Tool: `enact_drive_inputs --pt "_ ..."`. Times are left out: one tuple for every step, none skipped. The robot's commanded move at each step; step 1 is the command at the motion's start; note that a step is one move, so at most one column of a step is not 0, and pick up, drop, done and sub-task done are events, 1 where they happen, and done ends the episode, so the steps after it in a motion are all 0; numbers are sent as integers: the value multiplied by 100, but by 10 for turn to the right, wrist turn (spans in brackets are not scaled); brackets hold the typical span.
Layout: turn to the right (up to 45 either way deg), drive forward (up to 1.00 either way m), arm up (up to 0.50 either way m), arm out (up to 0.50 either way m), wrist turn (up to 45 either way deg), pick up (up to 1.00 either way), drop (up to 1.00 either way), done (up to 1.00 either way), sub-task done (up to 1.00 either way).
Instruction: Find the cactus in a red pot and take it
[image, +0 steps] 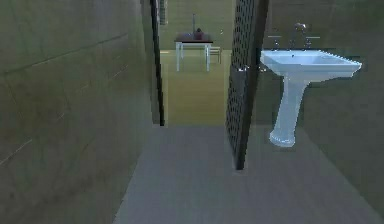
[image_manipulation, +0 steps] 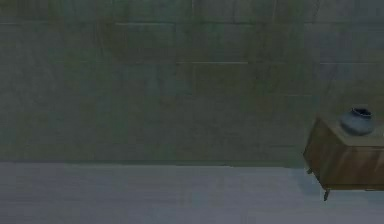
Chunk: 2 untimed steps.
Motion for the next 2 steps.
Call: enact_drive_inputs --pt "0 100 0 0 0 0 0 0 0" --pt "0 50 0 0 0 0 0 0 0"
